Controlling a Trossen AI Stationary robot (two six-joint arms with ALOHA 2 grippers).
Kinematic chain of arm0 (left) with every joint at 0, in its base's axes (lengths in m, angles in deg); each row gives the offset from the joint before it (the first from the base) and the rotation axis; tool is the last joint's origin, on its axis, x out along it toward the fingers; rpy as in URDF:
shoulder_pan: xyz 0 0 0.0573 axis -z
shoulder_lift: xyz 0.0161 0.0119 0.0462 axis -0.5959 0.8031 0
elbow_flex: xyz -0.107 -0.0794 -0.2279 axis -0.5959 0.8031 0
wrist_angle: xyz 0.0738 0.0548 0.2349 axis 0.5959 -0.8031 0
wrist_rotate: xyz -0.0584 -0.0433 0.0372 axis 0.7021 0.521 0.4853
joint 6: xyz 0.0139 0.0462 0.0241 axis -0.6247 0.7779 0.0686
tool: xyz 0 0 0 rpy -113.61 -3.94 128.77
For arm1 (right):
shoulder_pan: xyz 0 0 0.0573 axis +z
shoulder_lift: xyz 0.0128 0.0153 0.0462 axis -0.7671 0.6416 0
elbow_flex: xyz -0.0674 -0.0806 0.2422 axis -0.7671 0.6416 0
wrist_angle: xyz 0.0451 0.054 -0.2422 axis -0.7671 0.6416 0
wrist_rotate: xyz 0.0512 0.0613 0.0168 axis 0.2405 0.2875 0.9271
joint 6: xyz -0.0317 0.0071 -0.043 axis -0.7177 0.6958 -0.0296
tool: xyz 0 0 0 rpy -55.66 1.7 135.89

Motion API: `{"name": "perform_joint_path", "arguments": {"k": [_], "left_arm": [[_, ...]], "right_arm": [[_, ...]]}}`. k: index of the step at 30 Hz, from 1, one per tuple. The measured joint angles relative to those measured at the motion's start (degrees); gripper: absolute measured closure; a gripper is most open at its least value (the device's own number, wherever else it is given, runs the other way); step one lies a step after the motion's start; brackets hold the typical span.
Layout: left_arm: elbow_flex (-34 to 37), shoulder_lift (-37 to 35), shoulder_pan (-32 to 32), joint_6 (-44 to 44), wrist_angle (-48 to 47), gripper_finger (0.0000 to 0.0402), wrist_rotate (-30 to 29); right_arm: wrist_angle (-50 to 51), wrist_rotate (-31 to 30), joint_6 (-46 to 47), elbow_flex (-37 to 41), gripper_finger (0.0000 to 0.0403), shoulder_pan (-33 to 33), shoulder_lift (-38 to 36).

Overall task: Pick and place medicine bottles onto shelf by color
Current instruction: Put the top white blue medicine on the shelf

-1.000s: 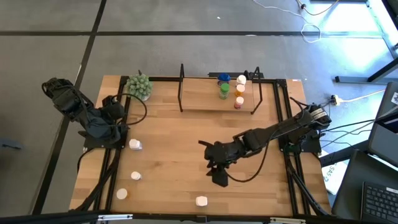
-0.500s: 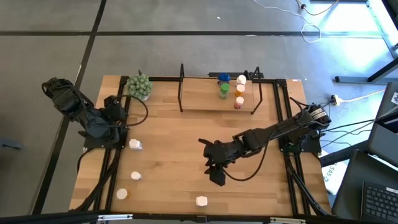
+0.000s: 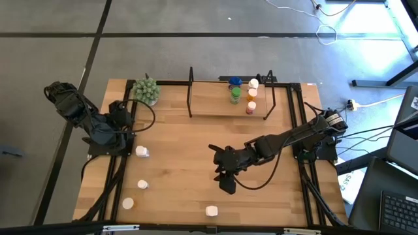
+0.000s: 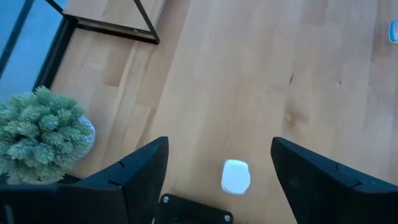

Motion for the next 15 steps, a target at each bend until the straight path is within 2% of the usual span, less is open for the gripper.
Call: {"name": "perform_joint_path", "arguments": {"k": [8, 15], "left_arm": [[0.37, 0.77, 0.00, -4.06, -0.19, 0.0123, 3.21], [7.48, 1.05, 0.00, -11.66, -0.02, 0.0123, 7.53]], "right_arm": [[0.04, -0.01, 0.02, 0.00, 0.0230, 0.00, 0.00], [0.06, -0.02, -0.01, 0.00, 0.0230, 0.00, 0.00]]}}
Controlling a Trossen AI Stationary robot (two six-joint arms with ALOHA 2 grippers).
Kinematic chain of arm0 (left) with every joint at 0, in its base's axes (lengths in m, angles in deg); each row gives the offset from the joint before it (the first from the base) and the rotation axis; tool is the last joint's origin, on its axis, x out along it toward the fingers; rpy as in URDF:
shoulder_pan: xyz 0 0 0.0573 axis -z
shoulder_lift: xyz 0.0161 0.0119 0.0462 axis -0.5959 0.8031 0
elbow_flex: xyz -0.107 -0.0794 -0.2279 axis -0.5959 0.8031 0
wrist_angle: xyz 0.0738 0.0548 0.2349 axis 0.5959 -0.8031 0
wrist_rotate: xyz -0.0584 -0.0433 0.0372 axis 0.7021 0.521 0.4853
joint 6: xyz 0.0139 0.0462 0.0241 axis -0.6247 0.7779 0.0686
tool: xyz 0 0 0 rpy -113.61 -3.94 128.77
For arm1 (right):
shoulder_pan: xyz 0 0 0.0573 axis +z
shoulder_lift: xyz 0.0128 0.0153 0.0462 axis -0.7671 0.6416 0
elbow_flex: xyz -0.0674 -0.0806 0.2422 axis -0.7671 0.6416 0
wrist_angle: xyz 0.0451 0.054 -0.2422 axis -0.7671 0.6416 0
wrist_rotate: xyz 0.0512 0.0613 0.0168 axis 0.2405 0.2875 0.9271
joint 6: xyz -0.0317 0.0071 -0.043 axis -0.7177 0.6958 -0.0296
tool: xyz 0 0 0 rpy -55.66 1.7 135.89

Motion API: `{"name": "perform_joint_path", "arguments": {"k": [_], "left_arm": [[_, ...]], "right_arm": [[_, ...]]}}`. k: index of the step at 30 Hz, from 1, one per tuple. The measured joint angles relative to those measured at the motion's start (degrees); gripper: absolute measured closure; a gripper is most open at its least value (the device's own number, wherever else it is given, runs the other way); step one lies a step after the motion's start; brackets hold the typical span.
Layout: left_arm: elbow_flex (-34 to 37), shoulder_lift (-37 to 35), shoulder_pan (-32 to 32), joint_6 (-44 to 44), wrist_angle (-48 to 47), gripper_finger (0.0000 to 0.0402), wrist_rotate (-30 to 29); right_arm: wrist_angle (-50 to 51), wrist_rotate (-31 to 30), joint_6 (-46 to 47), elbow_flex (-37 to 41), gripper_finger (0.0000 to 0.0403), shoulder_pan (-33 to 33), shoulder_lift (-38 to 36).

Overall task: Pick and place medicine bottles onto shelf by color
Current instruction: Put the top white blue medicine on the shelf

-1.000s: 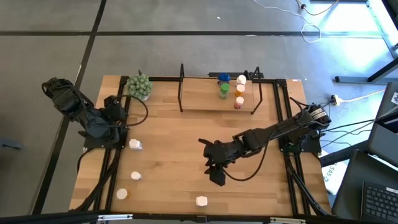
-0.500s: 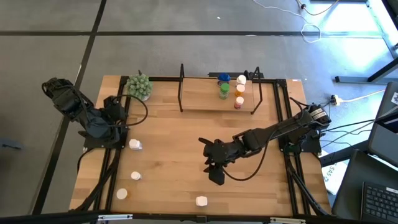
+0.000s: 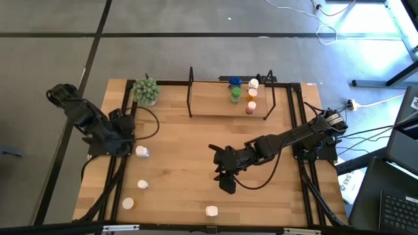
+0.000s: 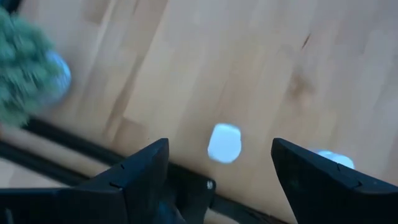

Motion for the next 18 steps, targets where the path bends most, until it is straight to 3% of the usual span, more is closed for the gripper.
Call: {"name": "perform_joint_path", "arguments": {"k": [7, 18], "left_arm": [[6.70, -0.02, 0.00, -7.21, 3.12, 0.0123, 3.93], [11.18, -0.02, 0.00, -12.38, 10.29, 0.0123, 2.71]], "right_arm": [[0.00, 0.00, -0.10, 0.00, 0.0230, 0.00, 0.00], [0.00, -0.02, -0.08, 0.00, 0.0230, 0.00, 0.00]]}}
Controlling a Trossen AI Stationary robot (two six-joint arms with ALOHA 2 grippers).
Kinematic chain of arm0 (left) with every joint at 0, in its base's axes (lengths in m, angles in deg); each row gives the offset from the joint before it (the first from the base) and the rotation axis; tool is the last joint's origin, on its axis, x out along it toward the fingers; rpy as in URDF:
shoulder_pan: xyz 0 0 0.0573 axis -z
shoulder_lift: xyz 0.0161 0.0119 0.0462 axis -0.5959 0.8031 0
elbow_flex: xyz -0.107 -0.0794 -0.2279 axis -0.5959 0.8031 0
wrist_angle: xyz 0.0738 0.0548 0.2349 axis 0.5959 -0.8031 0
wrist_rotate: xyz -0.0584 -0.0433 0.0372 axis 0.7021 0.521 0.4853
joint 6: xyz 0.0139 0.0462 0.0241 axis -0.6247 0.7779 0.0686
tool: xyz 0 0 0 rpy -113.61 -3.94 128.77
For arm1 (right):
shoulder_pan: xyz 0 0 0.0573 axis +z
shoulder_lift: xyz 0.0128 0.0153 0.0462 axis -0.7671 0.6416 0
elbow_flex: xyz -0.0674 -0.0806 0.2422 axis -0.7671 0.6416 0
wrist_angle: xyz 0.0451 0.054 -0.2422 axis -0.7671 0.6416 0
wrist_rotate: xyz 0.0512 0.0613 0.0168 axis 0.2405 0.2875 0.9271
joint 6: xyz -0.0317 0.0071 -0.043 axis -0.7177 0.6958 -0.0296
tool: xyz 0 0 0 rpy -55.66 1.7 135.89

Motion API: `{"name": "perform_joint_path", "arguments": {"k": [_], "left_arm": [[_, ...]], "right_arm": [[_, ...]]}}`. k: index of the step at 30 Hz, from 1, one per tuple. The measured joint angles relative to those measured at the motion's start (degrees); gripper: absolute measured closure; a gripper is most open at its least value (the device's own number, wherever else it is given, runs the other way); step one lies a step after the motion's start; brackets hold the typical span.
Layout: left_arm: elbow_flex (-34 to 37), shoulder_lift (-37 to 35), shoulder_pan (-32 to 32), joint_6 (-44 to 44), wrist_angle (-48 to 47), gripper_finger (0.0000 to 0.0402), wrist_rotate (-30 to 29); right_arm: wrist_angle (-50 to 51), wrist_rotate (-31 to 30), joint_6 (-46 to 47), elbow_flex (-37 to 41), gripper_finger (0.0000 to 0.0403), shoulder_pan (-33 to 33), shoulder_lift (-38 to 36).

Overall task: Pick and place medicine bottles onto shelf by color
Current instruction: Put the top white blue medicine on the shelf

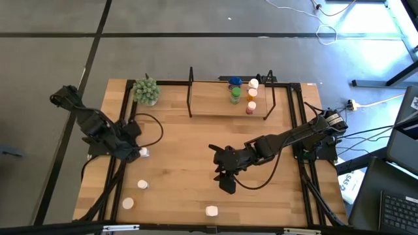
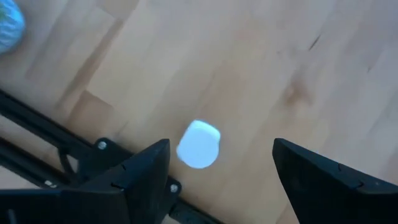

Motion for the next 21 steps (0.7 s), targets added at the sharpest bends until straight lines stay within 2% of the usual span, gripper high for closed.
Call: {"name": "perform_joint_path", "arguments": {"k": [10, 21], "left_arm": [[8.00, 0.02, 0.02, 9.16, 8.43, 0.0123, 7.18], [13.56, 0.00, 0.02, 15.22, 8.26, 0.0130, 6.96]], "right_arm": [[0.00, 0.00, 0.00, 0.00, 0.0230, 0.00, 0.00], [-0.02, -0.02, -0.02, 0.00, 0.0230, 0.02, 0.00]]}}
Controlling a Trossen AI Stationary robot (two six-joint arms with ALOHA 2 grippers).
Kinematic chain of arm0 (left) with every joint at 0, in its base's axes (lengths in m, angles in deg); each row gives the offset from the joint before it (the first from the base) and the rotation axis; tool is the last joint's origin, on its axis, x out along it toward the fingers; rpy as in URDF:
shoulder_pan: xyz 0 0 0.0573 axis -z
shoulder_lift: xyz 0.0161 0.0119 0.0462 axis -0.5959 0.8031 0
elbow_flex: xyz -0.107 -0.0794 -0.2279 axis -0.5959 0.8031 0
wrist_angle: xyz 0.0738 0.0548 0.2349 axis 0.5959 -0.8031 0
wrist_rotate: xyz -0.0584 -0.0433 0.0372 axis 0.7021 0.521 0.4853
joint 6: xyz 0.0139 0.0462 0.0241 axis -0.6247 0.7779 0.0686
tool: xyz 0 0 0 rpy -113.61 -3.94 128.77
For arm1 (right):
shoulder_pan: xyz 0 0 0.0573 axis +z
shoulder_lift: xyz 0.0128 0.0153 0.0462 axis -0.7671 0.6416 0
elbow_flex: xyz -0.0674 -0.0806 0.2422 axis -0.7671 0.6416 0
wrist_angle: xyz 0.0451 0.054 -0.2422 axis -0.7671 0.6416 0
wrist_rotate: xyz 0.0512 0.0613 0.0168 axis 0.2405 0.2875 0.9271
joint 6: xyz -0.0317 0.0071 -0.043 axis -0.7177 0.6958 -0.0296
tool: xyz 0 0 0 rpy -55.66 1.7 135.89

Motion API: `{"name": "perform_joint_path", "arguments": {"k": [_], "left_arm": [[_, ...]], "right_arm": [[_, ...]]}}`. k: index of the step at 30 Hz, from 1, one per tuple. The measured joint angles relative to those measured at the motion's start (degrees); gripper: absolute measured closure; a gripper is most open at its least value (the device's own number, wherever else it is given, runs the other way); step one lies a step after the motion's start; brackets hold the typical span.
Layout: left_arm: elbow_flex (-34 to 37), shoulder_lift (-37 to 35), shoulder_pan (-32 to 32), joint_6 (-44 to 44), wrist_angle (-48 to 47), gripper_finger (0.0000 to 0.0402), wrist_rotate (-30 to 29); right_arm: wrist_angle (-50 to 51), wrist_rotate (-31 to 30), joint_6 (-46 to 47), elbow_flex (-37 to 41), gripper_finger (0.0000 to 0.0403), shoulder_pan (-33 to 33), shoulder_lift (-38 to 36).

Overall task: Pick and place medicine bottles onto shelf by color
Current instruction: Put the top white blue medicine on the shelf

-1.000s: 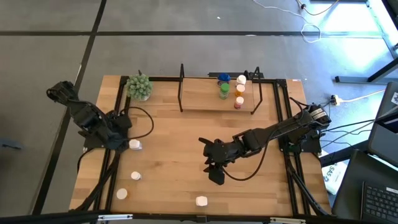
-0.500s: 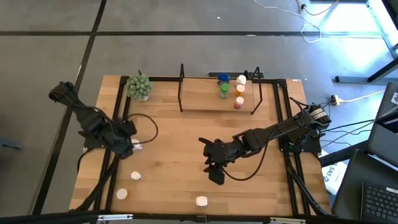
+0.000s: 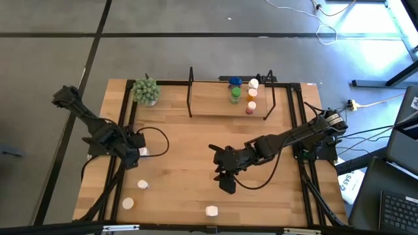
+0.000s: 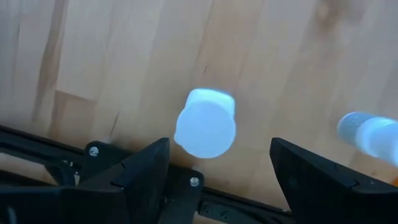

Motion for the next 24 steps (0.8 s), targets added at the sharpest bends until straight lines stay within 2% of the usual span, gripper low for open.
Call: {"name": "perform_joint_path", "arguments": {"k": [14, 24], "left_arm": [[4.37, 0.00, -0.02, -1.39, 4.62, 0.0130, -1.47], [4.95, 1.25, -1.15, -2.88, 5.32, 0.0130, -2.95]], "right_arm": [[0.00, 0.00, -0.03, 0.00, 0.0230, -0.02, 0.00], [0.00, 0.00, -1.24, 0.00, 0.0230, -0.02, 0.00]]}}
